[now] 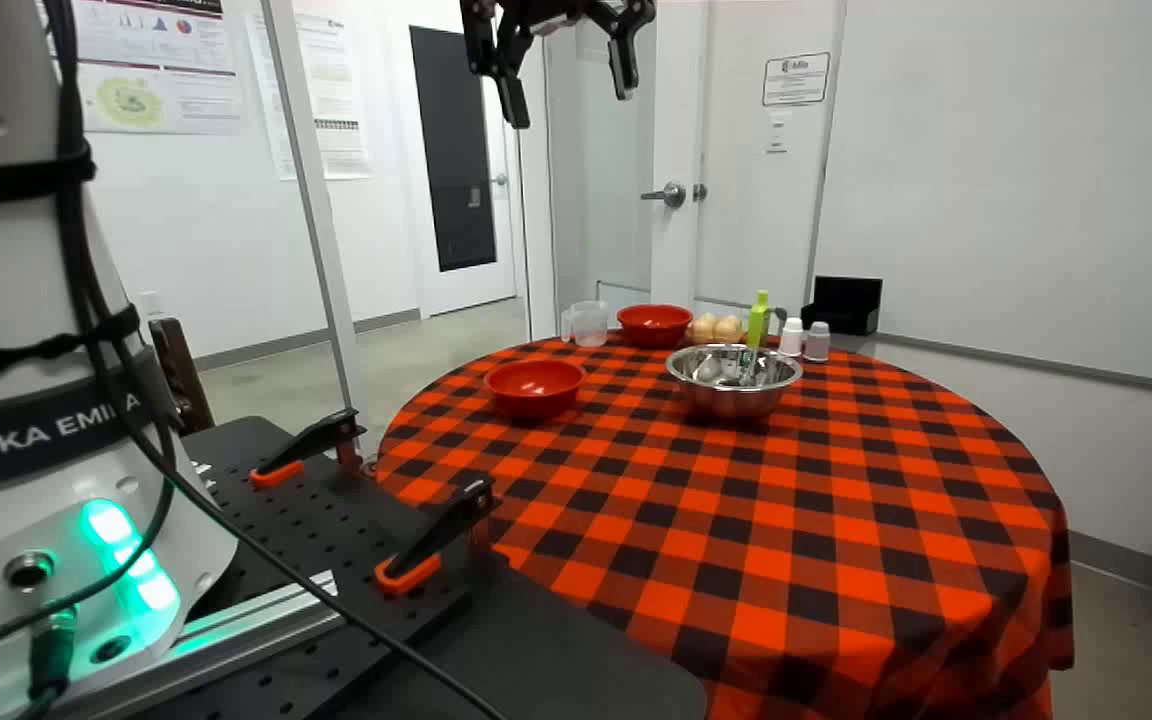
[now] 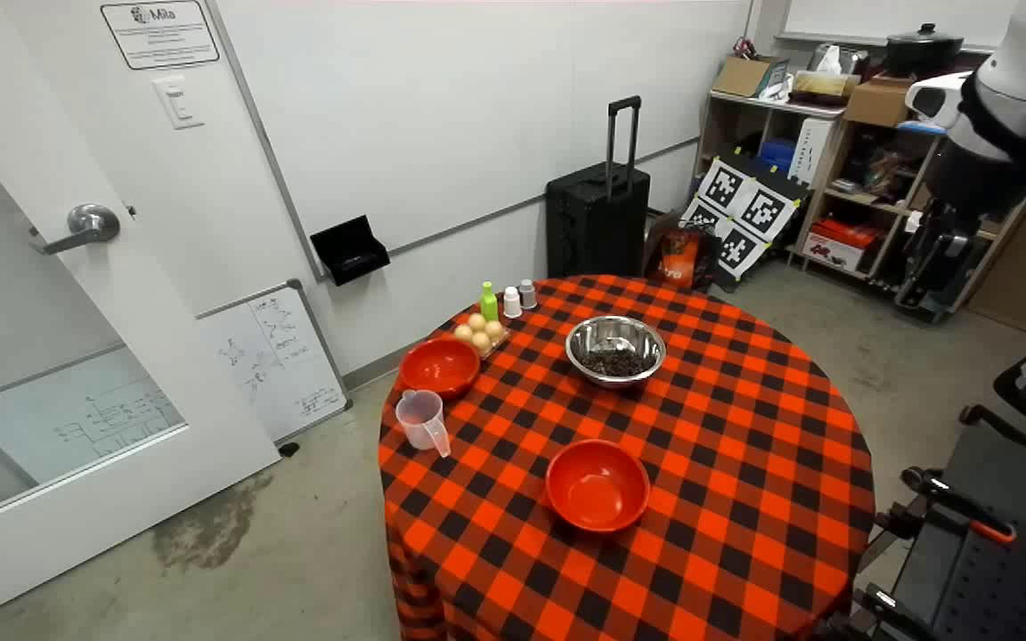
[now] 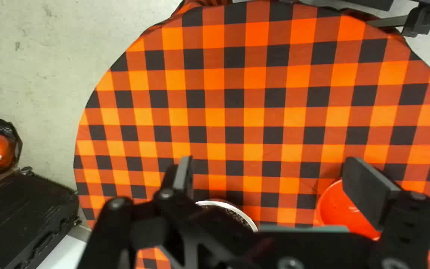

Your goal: Pour the contents from the silver dish into the orange bowl closest to you

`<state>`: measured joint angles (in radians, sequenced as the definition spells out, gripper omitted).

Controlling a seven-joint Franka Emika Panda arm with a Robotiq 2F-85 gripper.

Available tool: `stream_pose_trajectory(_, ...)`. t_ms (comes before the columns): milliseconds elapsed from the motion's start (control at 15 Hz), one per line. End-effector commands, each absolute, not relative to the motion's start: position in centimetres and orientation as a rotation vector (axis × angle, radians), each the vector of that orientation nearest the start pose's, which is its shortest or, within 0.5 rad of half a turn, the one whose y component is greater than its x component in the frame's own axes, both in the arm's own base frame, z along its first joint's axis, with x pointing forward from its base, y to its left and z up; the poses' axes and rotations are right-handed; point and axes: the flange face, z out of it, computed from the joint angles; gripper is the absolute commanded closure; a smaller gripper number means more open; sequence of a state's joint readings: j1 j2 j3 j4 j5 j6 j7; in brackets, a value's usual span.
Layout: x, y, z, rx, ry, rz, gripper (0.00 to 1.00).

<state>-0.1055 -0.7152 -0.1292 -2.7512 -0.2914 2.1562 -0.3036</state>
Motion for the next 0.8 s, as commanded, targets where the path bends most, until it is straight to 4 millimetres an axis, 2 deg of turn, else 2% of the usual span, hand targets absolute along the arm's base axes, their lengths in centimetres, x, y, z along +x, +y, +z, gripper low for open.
stream_pose_trajectory(0,32.6,-8.7,43.1,-3.307,-0.403,-0.124,0.0)
stream_pose_trajectory(200,36.2,-8.7,41.9,-3.321,-0.441,-0.176,0.0)
stream_pose_trajectory(400,40.2,-9.0,39.7,-3.321,-0.491,-0.226,0.0)
stream_pose_trajectory(733,46.4,-10.8,34.6,-3.305,-0.527,-0.109,0.0)
